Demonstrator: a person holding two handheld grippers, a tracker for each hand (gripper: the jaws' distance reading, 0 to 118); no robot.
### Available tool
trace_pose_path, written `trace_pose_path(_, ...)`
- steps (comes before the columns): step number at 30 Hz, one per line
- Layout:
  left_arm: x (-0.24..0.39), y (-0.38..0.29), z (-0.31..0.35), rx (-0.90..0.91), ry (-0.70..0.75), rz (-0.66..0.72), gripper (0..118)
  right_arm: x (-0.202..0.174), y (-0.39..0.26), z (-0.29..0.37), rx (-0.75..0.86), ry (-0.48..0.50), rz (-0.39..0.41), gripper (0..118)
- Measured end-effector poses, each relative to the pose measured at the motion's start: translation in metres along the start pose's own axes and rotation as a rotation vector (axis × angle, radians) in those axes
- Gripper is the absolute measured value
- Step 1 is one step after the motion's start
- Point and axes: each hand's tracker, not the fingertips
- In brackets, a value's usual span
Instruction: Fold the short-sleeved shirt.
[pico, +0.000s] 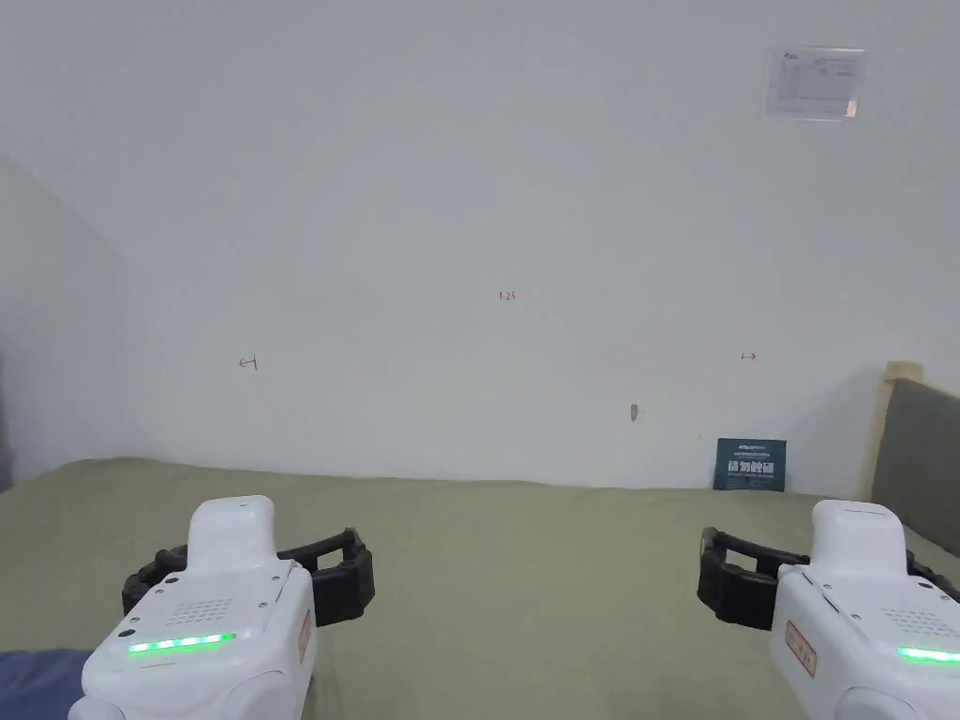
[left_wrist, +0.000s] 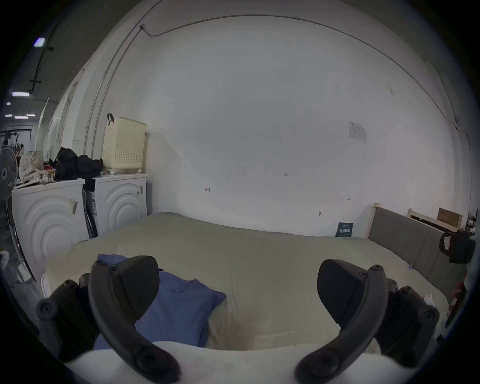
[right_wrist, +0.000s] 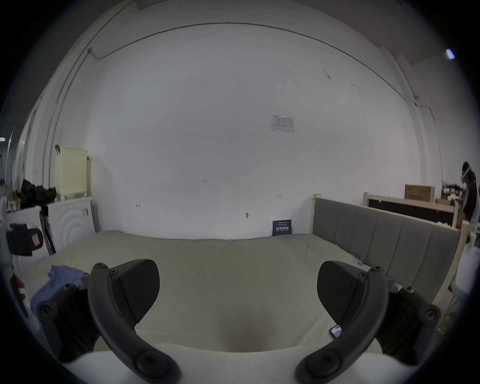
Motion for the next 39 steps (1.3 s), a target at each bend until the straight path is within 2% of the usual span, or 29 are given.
trace_pose_path(7, 0.006, -0.001, 0.0, 0.009, 0.013, -0.079, 118, -0.003, -0.008, 0.002, -0.013, 0.001, 0.053, 117)
trace_pose_path(16, 0.009, 0.004, -0.001, -0.014, -0.015, -0.095, 118, -0.003, -0.008, 0.003, -0.027, 0.017, 0.001, 117)
trace_pose_path(19, 0.009, 0.004, 0.001, -0.002, -0.002, -0.096, 118, -0.005, -0.004, 0.006, -0.027, 0.029, 0.014, 117)
trace_pose_path(21, 0.008, 0.001, 0.005, 0.017, 0.011, -0.11, 118, -0.007, -0.004, 0.007, -0.027, 0.032, 0.046, 113)
trace_pose_path(22, 0.009, -0.001, 0.006, 0.023, 0.0, -0.121, 112, -0.01, -0.005, 0.009, -0.012, 0.023, 0.086, 102)
trace_pose_path(23, 0.01, -0.002, 0.008, 0.024, -0.004, -0.134, 73, -0.012, -0.005, 0.011, 0.004, 0.022, 0.112, 61)
trace_pose_path(24, 0.011, -0.005, 0.01, 0.04, -0.011, -0.146, 14, -0.013, -0.006, 0.013, 0.012, 0.021, 0.137, 19)
trace_pose_path(25, 0.013, -0.008, 0.008, 0.042, 0.011, -0.159, 0, -0.014, -0.008, 0.011, 0.001, 0.023, 0.118, 0)
trace_pose_path(26, 0.014, -0.009, 0.007, 0.038, 0.039, -0.179, 0, -0.014, -0.009, 0.012, -0.008, 0.012, 0.113, 0)
trace_pose_path(28, 0.009, -0.01, 0.006, 0.022, -0.031, -0.131, 0, -0.013, -0.01, 0.012, -0.024, 0.037, 0.091, 0)
trace_pose_path(32, 0.006, -0.012, 0.007, 0.009, -0.006, -0.131, 0, -0.016, -0.014, 0.014, -0.031, 0.039, 0.096, 0)
trace_pose_path(36, -0.013, -0.004, 0.013, 0.001, 0.036, -0.102, 0, -0.029, -0.01, 0.012, -0.05, 0.101, 0.067, 0)
trace_pose_path(39, -0.039, 0.004, 0.027, 0.023, 0.102, -0.104, 0, -0.057, -0.007, 0.008, -0.041, 0.183, 0.071, 0)
